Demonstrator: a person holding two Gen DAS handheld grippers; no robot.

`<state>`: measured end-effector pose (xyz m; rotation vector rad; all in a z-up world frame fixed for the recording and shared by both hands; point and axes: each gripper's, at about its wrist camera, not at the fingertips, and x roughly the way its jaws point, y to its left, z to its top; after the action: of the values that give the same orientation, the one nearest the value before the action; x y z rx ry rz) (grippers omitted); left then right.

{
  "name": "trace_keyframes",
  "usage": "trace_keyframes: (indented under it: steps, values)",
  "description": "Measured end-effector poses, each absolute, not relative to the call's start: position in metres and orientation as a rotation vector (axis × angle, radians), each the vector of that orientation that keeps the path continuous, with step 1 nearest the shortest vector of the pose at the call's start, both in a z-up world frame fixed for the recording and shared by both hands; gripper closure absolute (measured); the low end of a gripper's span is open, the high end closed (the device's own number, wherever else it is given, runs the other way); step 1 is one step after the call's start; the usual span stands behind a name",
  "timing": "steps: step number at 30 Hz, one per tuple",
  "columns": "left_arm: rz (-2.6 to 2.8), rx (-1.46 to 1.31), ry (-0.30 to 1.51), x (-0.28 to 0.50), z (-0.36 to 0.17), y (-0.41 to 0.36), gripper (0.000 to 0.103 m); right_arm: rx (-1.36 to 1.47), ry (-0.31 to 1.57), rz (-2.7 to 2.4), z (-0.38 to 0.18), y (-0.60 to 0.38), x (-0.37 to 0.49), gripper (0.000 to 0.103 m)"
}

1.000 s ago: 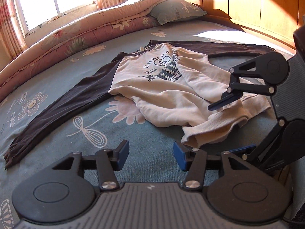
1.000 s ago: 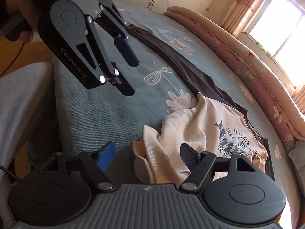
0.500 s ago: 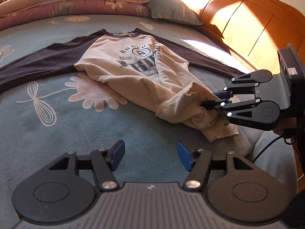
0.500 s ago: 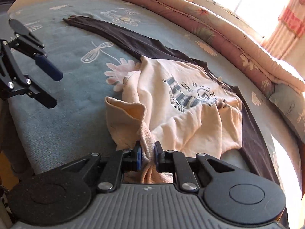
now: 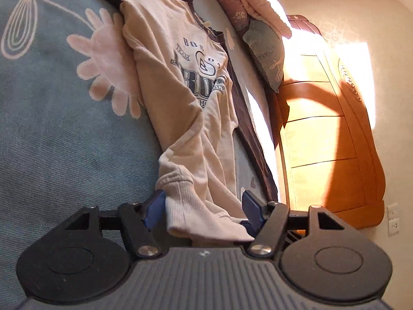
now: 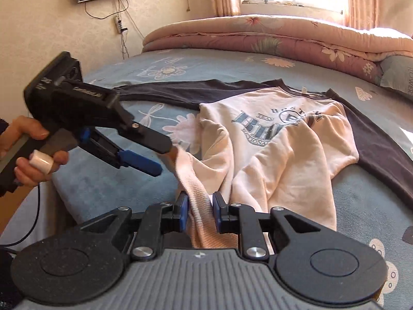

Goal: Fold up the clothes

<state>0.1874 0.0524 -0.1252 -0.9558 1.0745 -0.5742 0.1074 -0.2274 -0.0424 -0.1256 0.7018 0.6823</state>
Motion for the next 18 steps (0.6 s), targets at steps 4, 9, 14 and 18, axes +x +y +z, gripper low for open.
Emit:
trace_keyframes:
  steps: [4,9,14,18]
  values:
    - [-0.507,-1.023,1.115,0.181,-0.151,0.062,0.038,-0.193,0.722,0.717,-0.045,-0.215,0.098,0.081]
    - [-0.54,-0.994,1.123,0.177,-0.154,0.06,0.037,-0.203,0.762,0.716,-0.054,-0.217,0.093,0.081]
    - [-0.558,-0.959,1.116,0.178,-0.152,0.057,0.035,-0.037,0.798,0.615,-0.061,-0.254,0.113,0.082]
    - [-0.569,-0.988,1.142,0.174,-0.152,0.05,0.034,0.072,0.82,0.548,-0.068,-0.278,0.128,0.082]
